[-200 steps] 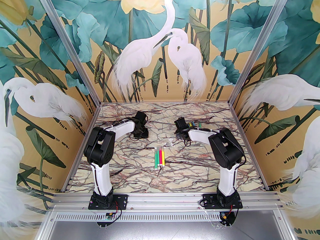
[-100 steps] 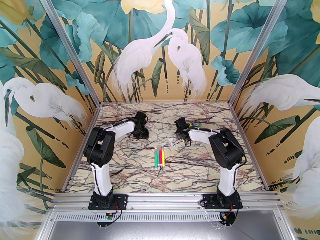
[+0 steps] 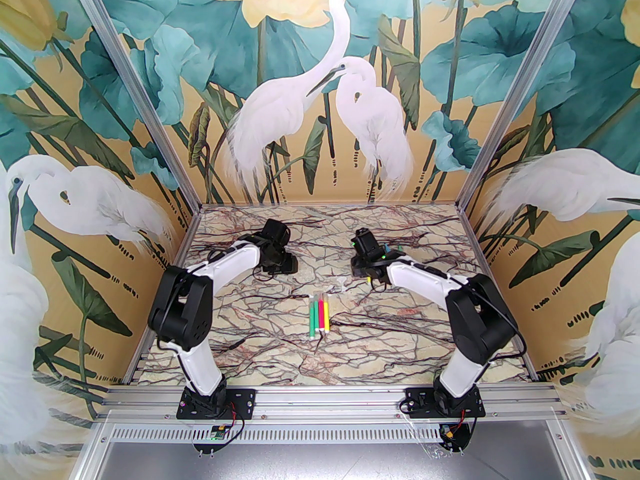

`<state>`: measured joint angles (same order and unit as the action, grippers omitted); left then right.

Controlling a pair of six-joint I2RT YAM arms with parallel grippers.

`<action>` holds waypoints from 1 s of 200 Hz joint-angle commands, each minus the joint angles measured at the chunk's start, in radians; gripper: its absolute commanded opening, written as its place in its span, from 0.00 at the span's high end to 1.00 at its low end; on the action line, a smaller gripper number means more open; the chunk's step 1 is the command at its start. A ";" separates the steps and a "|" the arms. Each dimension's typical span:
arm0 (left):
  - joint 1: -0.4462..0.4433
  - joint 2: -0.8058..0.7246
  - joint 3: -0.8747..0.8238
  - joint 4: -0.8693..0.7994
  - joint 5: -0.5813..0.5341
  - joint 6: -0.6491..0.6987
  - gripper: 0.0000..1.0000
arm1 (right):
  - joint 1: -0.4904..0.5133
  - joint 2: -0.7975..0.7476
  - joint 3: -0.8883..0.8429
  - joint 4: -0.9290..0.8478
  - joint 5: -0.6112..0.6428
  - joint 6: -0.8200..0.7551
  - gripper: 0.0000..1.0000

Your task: Open the pen caps

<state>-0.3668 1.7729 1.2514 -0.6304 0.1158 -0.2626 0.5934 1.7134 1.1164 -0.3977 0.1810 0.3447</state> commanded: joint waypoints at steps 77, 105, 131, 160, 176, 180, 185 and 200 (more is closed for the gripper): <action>0.026 -0.262 -0.292 0.285 0.032 -0.019 0.23 | 0.153 -0.031 -0.122 -0.037 -0.279 0.091 0.53; 0.043 -0.297 -0.348 0.338 0.059 -0.037 0.16 | 0.186 -0.012 -0.134 -0.004 -0.314 0.113 0.53; 0.053 -0.299 -0.364 0.345 0.070 -0.035 0.15 | 0.214 0.016 -0.125 -0.007 -0.322 0.103 0.53; 0.062 -0.299 -0.377 0.355 0.070 -0.026 0.14 | 0.228 0.029 -0.109 -0.011 -0.332 0.108 0.53; 0.066 -0.298 -0.377 0.354 0.071 -0.019 0.14 | 0.235 0.044 -0.093 -0.021 -0.331 0.108 0.53; 0.066 -0.297 -0.376 0.354 0.072 -0.018 0.14 | 0.236 0.049 -0.091 -0.022 -0.331 0.111 0.53; 0.066 -0.298 -0.377 0.356 0.072 -0.016 0.14 | 0.239 0.053 -0.086 -0.027 -0.330 0.112 0.53; 0.068 -0.296 -0.380 0.357 0.074 -0.011 0.14 | 0.246 0.066 -0.074 -0.034 -0.327 0.115 0.53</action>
<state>-0.3073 1.4933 0.8833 -0.2943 0.1638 -0.2913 0.8276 1.7508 1.0042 -0.4175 -0.1368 0.4358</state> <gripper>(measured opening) 0.858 0.468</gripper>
